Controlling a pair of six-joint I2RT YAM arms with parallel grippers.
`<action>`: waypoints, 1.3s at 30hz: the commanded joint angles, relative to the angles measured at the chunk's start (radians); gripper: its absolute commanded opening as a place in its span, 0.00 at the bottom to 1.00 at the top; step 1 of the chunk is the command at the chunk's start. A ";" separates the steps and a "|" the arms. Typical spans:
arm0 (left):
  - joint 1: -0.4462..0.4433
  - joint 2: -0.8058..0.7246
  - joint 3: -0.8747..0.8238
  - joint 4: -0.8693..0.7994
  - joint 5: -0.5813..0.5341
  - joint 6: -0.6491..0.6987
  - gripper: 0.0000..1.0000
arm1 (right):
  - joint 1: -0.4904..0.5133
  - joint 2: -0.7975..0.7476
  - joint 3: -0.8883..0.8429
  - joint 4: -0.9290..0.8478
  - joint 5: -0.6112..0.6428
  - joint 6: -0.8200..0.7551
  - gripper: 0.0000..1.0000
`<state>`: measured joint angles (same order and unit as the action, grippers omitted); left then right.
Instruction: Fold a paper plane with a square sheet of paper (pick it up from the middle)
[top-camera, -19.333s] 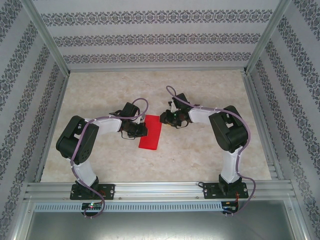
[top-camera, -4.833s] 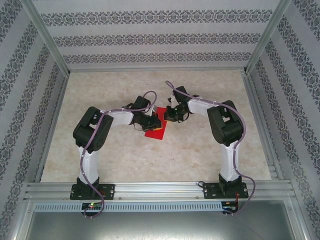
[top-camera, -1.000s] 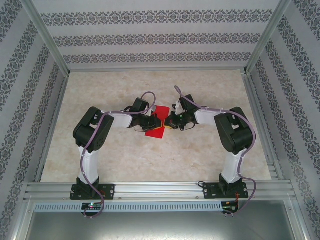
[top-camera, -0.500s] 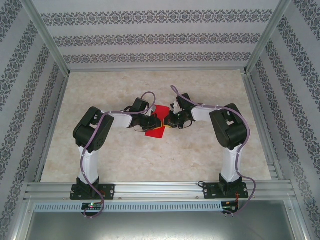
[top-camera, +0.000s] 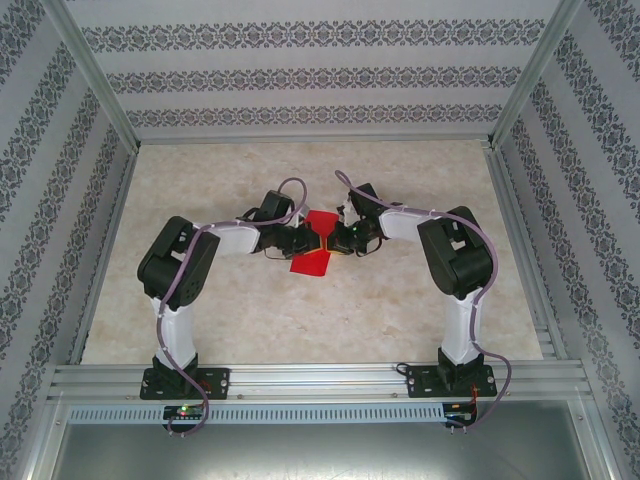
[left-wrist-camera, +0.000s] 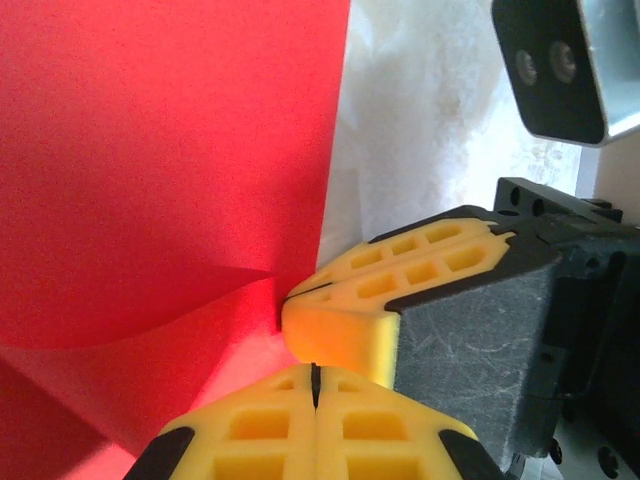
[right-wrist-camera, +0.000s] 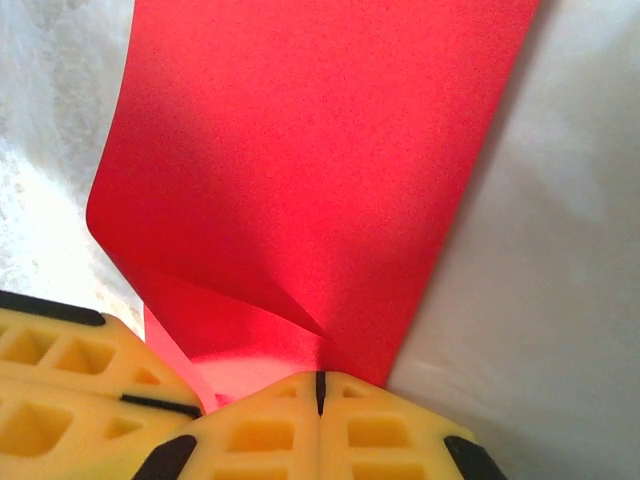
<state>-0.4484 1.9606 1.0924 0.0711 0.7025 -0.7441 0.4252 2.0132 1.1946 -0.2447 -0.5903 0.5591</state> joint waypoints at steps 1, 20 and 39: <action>0.016 0.002 0.038 -0.054 0.004 0.031 0.05 | 0.012 0.047 -0.006 -0.073 0.091 -0.042 0.00; 0.071 0.109 0.115 -0.184 -0.028 0.152 0.07 | 0.017 0.044 0.002 -0.098 0.112 -0.070 0.00; 0.071 0.173 0.056 -0.222 -0.069 0.224 0.07 | 0.036 -0.101 -0.002 -0.046 0.083 -0.016 0.05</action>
<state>-0.3904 2.0655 1.2015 -0.0681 0.7280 -0.5671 0.4446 1.9923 1.2110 -0.2798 -0.5392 0.5240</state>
